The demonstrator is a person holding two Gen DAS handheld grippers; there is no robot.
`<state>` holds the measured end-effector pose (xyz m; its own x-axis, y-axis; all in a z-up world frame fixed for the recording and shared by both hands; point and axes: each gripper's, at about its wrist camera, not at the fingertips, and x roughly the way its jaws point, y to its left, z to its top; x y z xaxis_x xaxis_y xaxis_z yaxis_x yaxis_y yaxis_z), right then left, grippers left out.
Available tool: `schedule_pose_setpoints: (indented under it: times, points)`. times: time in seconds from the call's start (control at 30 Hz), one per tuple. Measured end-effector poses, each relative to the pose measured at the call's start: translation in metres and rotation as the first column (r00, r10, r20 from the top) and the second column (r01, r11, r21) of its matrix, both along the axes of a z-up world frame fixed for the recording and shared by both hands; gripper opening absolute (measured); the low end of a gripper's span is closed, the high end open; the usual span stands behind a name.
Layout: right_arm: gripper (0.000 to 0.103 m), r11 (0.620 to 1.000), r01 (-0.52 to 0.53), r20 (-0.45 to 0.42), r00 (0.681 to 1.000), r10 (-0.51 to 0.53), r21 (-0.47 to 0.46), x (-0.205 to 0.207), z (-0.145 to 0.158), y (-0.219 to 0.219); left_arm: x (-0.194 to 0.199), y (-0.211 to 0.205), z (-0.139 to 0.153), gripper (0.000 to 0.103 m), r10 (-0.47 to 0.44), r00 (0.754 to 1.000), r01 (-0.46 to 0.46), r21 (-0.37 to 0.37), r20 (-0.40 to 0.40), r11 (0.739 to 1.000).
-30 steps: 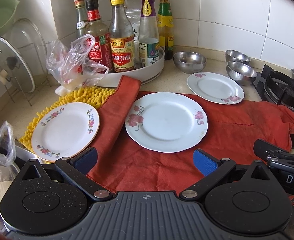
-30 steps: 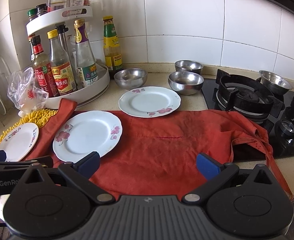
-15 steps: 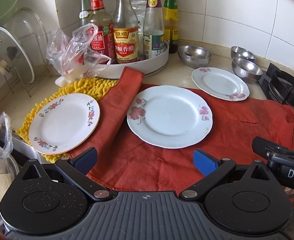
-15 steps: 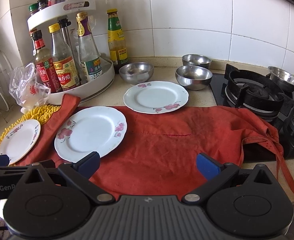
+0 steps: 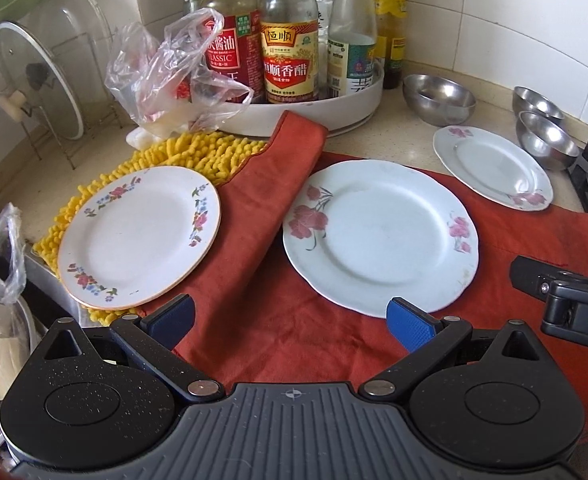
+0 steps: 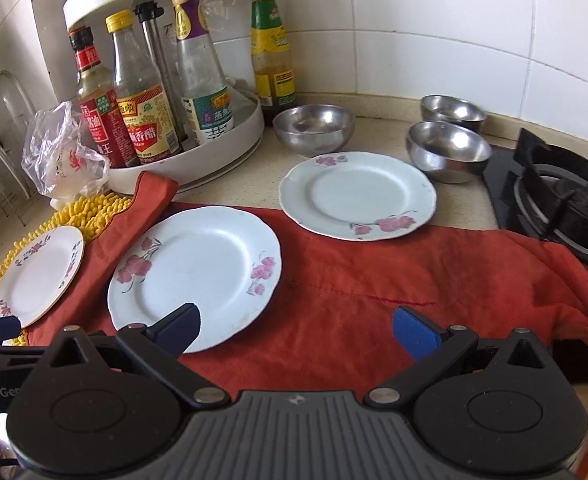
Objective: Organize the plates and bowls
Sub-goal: 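Close the left tool fingers on the rim of the pink-flower plate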
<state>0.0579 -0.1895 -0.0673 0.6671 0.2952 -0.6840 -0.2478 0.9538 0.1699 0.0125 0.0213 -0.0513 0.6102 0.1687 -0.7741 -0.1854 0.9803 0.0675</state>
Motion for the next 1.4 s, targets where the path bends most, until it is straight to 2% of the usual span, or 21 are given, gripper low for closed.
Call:
schedule_pose_setpoints:
  times: [0.37,0.5,0.67,0.9,1.07,1.2,1.4]
  points:
    - [0.101,0.985,-0.171,-0.057,0.983,0.172,0.026,0.057,-0.022,0.006,0.030,-0.003,-0.021,0.103,0.089,0.995,-0.086,0.068,-0.048,0.994]
    - [0.099,0.971,-0.235,-0.083,0.968,0.238,0.049,0.073,-0.032,0.006,0.039,0.003,-0.030,0.103,0.142,0.985,-0.138,0.037,-0.101,0.990]
    - [0.098,0.955,-0.283,-0.111,0.950,0.293,0.091,0.087,-0.041,0.008,0.042,0.004,-0.035,0.102,0.174,0.979,-0.176,-0.010,-0.106,0.984]
    - [0.092,0.940,-0.311,-0.149,0.932,0.330,0.138,0.096,-0.048,0.015,0.054,-0.002,-0.037,0.101,0.117,0.987,-0.119,-0.007,-0.110,0.993]
    - [0.089,0.941,-0.294,-0.164,0.933,0.320,0.165,0.100,-0.046,0.014,0.067,-0.004,-0.039,0.100,0.016,0.993,-0.019,-0.030,-0.113,0.999]
    - [0.082,0.940,-0.276,-0.167,0.936,0.310,0.199,0.104,-0.045,0.016,0.079,-0.003,-0.043,0.099,-0.063,0.990,0.056,-0.057,-0.123,0.997]
    - [0.082,0.941,-0.265,-0.163,0.940,0.301,0.212,0.106,-0.045,0.020,0.087,0.018,-0.048,0.095,-0.122,0.988,0.102,-0.203,-0.092,0.974]
